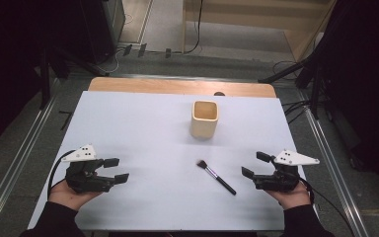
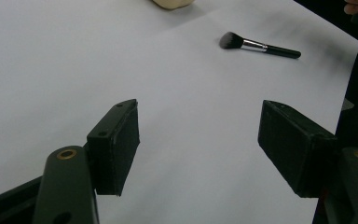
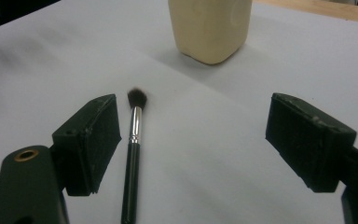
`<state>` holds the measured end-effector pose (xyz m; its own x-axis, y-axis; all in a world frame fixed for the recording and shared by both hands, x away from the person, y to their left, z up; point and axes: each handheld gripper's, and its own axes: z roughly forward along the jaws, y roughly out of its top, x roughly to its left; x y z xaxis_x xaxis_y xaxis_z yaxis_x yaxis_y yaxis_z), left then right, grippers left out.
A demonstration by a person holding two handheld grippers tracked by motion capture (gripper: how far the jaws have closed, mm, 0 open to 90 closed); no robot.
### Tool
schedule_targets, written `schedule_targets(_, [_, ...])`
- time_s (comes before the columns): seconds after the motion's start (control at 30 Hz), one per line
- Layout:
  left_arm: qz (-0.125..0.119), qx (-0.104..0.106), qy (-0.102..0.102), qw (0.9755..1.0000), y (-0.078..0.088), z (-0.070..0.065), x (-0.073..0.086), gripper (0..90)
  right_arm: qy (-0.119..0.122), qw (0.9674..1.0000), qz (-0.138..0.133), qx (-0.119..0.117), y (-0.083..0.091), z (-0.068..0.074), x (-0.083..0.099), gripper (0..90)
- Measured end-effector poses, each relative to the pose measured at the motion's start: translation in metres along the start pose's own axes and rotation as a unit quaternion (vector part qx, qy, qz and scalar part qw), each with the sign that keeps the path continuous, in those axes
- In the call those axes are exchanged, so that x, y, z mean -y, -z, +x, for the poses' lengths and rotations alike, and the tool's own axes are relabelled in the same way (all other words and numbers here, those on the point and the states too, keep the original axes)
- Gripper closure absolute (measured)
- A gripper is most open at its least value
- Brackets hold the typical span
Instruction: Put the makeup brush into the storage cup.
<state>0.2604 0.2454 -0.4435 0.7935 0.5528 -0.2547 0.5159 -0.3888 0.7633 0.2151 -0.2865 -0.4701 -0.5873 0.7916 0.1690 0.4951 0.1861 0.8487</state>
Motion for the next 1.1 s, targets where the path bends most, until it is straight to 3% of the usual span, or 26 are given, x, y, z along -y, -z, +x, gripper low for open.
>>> schedule_targets(0.23, [-0.004,0.004,-0.008,1.0,-0.0008,-0.0003,-0.0004,29.5,0.009,0.9997,-0.005,-0.021,-0.002,0.0022,-0.0013,18.7])
schedule_targets(0.6, [0.0,0.008,-0.01,0.9999,-0.0027,0.0022,0.0016,29.5,0.001,0.9984,-0.022,-0.052,-0.0036,0.0009,-0.0046,18.9])
schedule_targets(0.83, [-0.009,0.015,-0.027,0.9995,-0.0033,-0.0021,-0.0005,27.9,0.001,0.9979,-0.03,-0.057,0.0003,0.0019,-0.0046,18.9])
schedule_targets(1.1, [-0.006,0.02,-0.032,0.9993,-0.0052,-0.0041,-0.002,27.5,0.013,0.9972,-0.033,-0.065,0.0006,0.0064,-0.0038,19.0])
